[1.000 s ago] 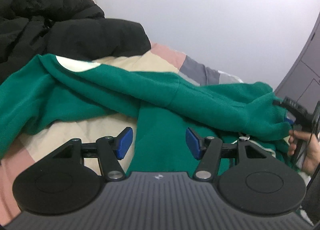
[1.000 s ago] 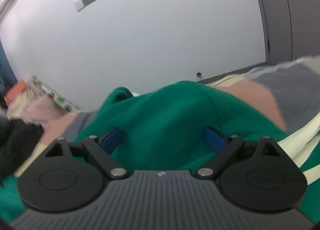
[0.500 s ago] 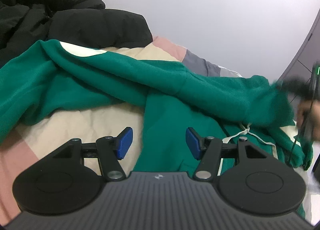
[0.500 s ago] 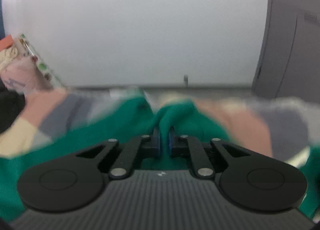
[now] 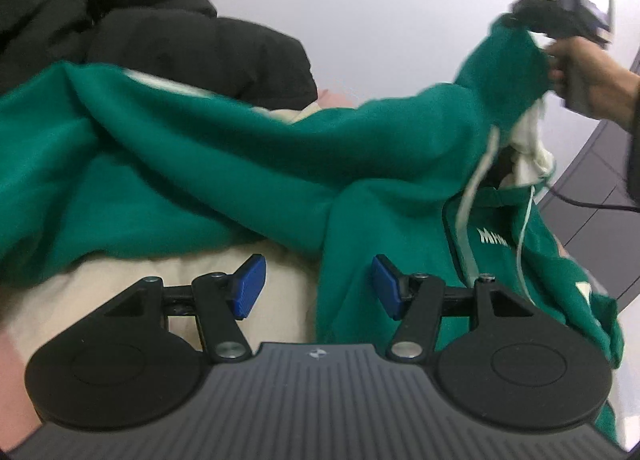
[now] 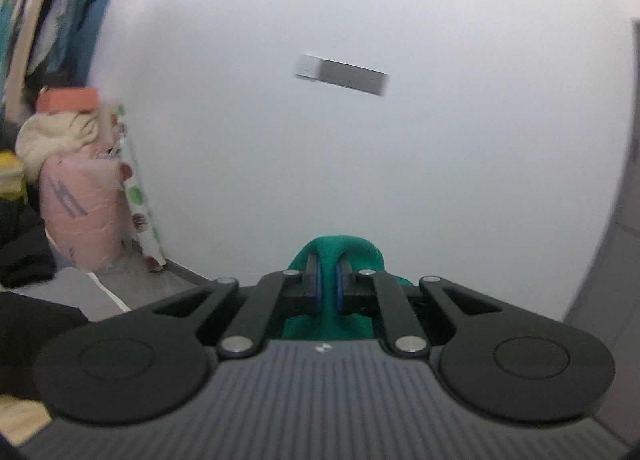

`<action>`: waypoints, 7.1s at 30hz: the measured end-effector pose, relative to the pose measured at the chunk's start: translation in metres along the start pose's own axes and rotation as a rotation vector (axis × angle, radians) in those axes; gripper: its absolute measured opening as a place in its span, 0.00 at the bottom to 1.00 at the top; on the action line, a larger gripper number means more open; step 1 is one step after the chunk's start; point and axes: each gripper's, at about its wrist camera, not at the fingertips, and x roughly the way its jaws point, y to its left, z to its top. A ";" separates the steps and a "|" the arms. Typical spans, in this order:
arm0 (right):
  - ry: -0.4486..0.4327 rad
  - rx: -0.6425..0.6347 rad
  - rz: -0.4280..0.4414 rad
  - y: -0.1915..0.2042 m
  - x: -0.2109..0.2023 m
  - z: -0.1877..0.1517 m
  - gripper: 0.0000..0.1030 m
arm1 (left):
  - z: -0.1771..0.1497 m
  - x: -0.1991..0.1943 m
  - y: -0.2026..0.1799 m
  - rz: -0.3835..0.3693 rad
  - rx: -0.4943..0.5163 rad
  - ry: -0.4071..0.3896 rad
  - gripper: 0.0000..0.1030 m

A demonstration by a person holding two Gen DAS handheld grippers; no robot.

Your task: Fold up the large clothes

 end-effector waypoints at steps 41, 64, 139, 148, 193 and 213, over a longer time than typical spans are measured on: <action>0.431 0.173 0.193 -0.129 -0.136 -0.240 0.74 | -0.007 -0.012 0.014 -0.061 -0.048 -0.031 0.62; 0.369 0.163 -0.271 -0.237 -0.036 -0.263 0.16 | -0.010 0.016 0.001 0.003 0.019 -0.042 0.62; 0.638 0.420 0.328 -0.205 -0.380 -0.256 0.57 | -0.059 -0.187 -0.163 0.276 0.356 0.259 0.54; 0.501 0.543 0.090 -0.265 -0.373 -0.263 0.57 | -0.058 -0.207 -0.239 0.115 0.465 0.187 0.57; 0.249 0.610 -0.342 -0.487 -0.285 -0.316 0.10 | -0.094 -0.047 -0.155 0.004 0.303 0.093 0.57; 0.405 0.908 -0.510 -0.566 -0.291 -0.416 0.64 | -0.100 -0.031 -0.171 0.050 0.333 0.132 0.57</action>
